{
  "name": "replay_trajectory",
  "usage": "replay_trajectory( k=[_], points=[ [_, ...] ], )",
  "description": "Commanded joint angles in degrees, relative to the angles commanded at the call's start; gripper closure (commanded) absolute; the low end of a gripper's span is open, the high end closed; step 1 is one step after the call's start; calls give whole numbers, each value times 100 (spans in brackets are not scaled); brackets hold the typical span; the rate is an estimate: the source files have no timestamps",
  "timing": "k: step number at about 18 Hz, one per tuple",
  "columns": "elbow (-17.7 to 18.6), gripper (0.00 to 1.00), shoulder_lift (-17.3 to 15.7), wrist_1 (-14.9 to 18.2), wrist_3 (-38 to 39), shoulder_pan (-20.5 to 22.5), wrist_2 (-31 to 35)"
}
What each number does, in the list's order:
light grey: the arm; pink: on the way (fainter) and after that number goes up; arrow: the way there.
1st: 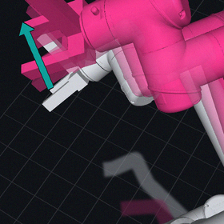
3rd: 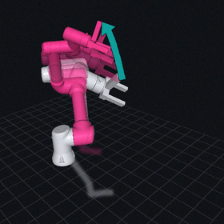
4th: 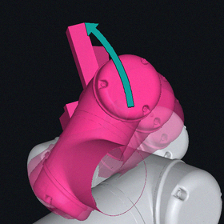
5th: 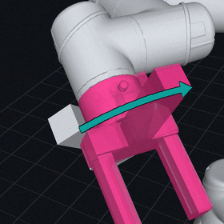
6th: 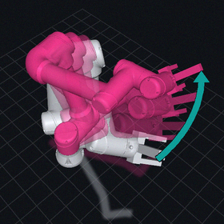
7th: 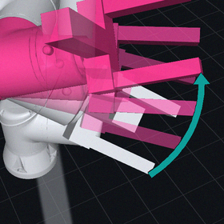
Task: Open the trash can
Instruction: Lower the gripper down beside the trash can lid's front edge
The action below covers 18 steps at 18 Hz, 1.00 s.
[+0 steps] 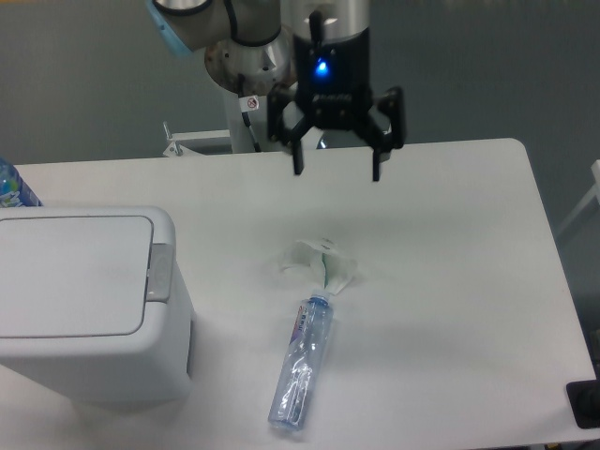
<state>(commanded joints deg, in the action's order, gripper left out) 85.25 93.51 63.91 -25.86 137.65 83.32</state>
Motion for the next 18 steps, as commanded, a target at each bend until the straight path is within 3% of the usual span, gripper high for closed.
replay_trajectory(
  k=[6,12,18],
  points=[
    [-18,0,282,-309,713,-528,-9],
    [-18,0,422,-625,1241,-668,-264],
    [-9,0,616,-660,1250,-915,-264]
  ],
)
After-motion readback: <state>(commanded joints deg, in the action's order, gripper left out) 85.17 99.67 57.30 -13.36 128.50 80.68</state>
